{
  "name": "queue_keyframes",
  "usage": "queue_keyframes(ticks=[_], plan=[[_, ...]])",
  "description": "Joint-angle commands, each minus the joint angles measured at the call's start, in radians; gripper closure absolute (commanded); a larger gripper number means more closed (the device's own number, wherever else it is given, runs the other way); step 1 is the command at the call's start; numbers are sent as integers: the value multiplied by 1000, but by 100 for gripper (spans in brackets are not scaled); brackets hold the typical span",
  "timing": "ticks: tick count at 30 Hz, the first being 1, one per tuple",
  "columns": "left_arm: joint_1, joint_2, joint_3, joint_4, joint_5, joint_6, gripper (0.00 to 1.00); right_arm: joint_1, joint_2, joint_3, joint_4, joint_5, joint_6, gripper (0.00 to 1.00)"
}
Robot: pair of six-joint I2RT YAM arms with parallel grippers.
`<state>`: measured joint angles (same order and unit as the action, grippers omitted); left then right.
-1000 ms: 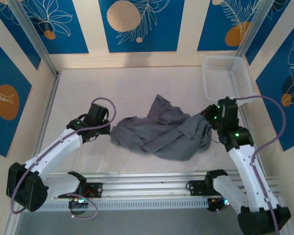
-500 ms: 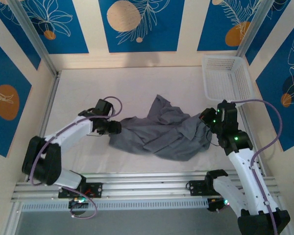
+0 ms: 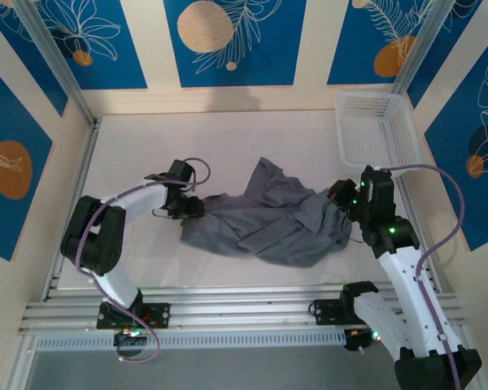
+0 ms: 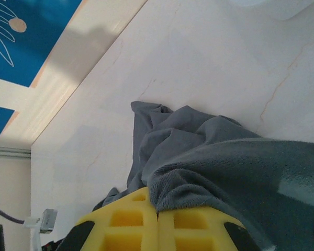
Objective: Fold the inside-out t-shirt
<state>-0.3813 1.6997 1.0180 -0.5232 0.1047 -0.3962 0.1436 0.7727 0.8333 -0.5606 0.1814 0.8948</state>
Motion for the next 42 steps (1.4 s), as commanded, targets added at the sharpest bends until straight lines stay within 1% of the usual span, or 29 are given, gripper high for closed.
queue_keyframes(ticks=[1,2,3,7,12,14,16,19,22,25,27,29,30,32,33,35,36,37,38,39,41,42], plan=[[16,5,26,4,67,14,78,2,-1,15,25,-39,23,100],[19,-2,24,8,76,10,92,3,-1,18,25,-39,24,100],[21,-15,20,12,81,7,100,4,0,21,25,-39,26,100],[21,-146,25,21,57,23,100,5,3,62,24,-30,12,100],[22,-327,126,-47,5,83,100,3,6,151,26,1,-29,100],[21,-413,142,-58,-4,77,100,2,5,179,30,6,-34,100],[20,-503,121,-52,-15,58,100,3,4,196,34,8,-33,100],[10,-673,5,-36,-37,-25,100,5,-16,182,54,-1,-15,100],[-21,-861,-202,-23,-33,-144,100,4,-53,145,69,4,-22,100],[-61,-1032,-410,-24,-9,-213,100,3,-94,127,57,37,-17,100],[-68,-1117,-487,-46,12,-249,100,2,-132,103,77,52,1,100],[-68,-1188,-513,-78,-3,-269,79,3,-172,73,110,84,28,100],[-68,-1208,-511,-82,-16,-269,76,3,-185,63,121,95,38,100],[-68,-1208,-484,-75,-54,-259,76,2,-189,53,137,102,50,100],[-69,-1187,-468,-63,-61,-253,78,2,-181,52,141,96,54,100],[-68,-1101,-420,-32,-60,-232,93,2,-152,58,140,70,58,100],[-67,-1053,-400,-15,-54,-224,96,2,-138,60,141,57,59,100],[-68,-996,-382,7,-46,-213,95,2,-126,60,144,43,63,100],[-68,-928,-363,18,-43,-206,93,2,-117,56,153,31,66,100],[-68,-861,-339,8,-52,-193,88,2,-111,53,162,23,70,100],[-68,-709,-279,-39,-102,-160,65,2,-103,44,169,7,73,100],[-68,-651,-263,-51,-125,-144,59,2,-101,43,170,3,72,100]])
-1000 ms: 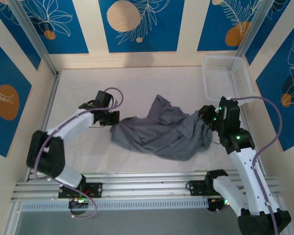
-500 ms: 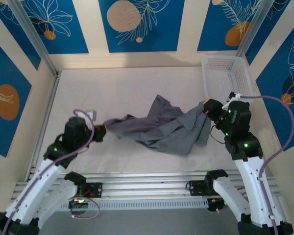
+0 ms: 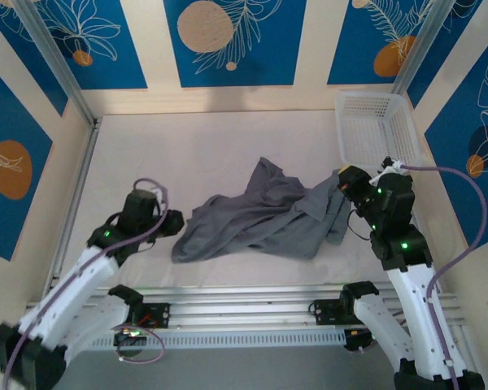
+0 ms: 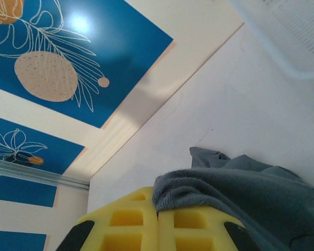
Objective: Fold the inside-out t-shirt
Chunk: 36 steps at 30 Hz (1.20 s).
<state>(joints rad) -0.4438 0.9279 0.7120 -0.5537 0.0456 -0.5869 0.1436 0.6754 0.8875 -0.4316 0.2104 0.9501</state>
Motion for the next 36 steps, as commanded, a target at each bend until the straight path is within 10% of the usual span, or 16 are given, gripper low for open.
queue_keyframes(ticks=[1,9,13,16,23,33,36], plan=[[-6,175,51,-15,-69,67,55,3,-2,-14,40,-29,13,100],[-6,456,31,74,-39,92,48,1,-2,-41,34,-31,3,100],[-6,536,-5,157,28,75,63,0,7,-43,43,-35,-3,100],[-6,524,9,167,47,60,100,0,16,-32,37,-34,-15,100],[-6,431,322,146,97,20,100,0,21,-16,42,-4,-22,100],[8,945,821,167,-71,115,100,0,140,17,32,167,-169,100],[19,1039,917,171,-76,136,79,-18,195,21,42,223,-204,100]])
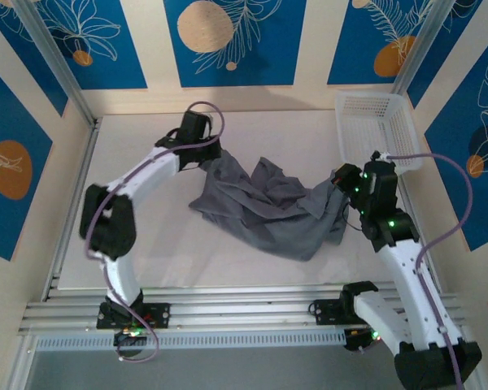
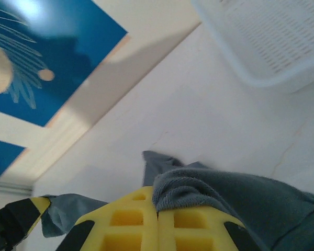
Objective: Fold the inside-out t-shirt
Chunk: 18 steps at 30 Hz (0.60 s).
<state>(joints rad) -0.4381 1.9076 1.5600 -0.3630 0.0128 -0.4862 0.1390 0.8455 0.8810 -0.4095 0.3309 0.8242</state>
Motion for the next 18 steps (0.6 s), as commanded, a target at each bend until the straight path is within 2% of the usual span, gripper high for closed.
queue_keyframes(ticks=[1,2,5,9,12,14,18], plan=[[19,76,94,-19,-36,49,67,-27,44,32,18,106,-85,100],[24,85,112,-19,-30,67,58,-44,64,36,19,95,-102,100],[38,45,96,-18,-31,118,46,-83,130,51,37,34,-168,99],[48,-117,-61,-23,-32,117,45,-169,211,91,-27,-49,-215,100],[51,-231,-208,-60,-22,85,47,-216,229,97,-69,-17,-204,100],[57,-261,-279,-103,-19,57,48,-256,247,107,-103,11,-200,100],[75,-240,-361,-97,7,49,50,-297,289,124,-134,-66,-189,100]])
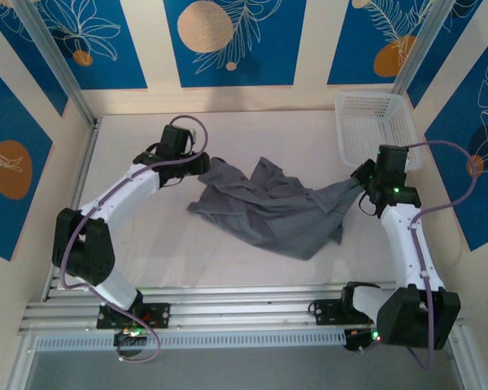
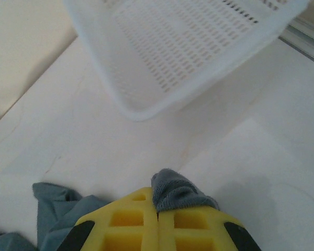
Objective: Fold the inside-out t-shirt
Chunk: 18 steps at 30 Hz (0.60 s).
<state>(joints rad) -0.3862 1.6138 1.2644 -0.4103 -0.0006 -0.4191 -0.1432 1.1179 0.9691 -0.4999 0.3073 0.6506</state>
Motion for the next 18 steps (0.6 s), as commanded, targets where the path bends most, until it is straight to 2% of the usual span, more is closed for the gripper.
queue_keyframes(ticks=[1,4,7,14,18], plan=[[29,68,-80,-27,36,-20,50,-12,27,36,-40,-78,-11,100],[46,162,-53,3,79,-33,50,13,37,30,-20,-144,-6,100],[51,266,9,38,115,-32,49,54,30,34,-10,-153,-28,100],[58,449,185,64,117,-51,47,89,18,35,-17,-168,-38,100],[58,495,234,57,98,-52,50,100,14,30,-22,-167,-40,100]])
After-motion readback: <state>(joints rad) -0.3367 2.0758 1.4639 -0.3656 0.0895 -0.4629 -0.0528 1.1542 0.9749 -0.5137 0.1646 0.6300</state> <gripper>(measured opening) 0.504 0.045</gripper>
